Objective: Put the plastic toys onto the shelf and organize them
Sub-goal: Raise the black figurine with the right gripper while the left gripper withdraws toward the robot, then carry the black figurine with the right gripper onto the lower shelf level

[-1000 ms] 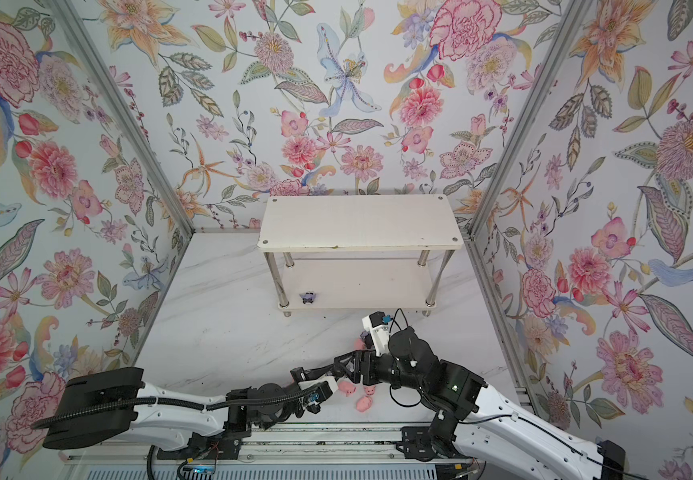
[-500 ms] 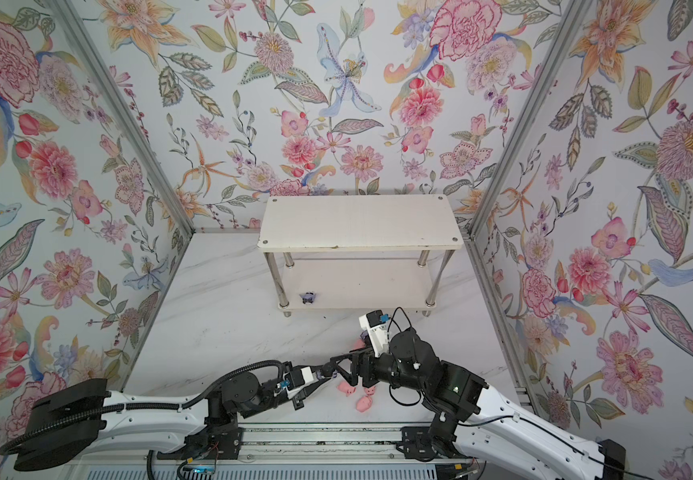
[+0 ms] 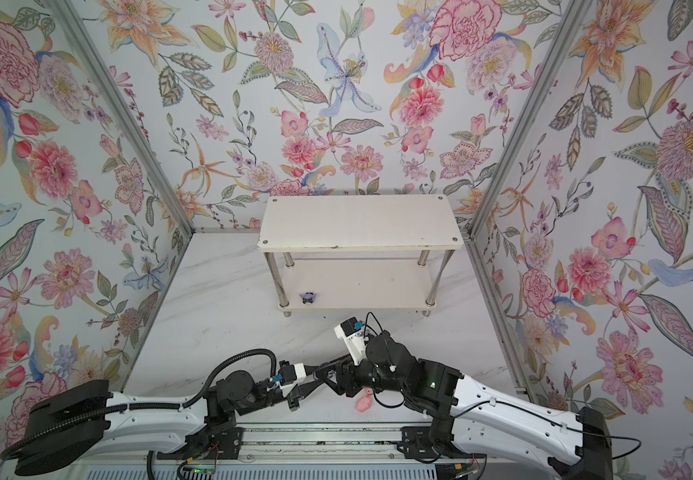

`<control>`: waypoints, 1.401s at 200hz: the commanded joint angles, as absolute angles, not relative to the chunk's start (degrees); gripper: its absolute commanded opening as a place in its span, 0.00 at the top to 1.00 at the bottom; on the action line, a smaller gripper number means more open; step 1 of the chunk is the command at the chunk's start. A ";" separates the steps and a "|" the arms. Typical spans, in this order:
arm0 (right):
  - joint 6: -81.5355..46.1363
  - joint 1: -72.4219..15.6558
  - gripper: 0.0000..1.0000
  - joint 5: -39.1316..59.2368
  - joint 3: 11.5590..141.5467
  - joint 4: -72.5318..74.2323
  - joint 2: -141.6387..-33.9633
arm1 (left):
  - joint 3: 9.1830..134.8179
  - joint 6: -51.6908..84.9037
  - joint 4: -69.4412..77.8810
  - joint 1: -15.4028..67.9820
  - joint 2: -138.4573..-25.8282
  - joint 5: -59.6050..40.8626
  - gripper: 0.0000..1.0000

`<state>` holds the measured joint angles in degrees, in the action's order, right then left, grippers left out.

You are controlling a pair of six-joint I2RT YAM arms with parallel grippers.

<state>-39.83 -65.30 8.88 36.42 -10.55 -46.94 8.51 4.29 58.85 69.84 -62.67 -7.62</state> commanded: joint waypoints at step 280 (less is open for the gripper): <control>-21.46 -38.36 0.81 -6.28 61.49 -15.35 -88.25 | -6.13 12.63 40.68 67.21 -30.68 36.22 0.09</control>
<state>-23.22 -40.05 -7.97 58.81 -16.95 -85.65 0.60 10.96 43.38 68.49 -33.08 32.49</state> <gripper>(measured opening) 0.492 0.913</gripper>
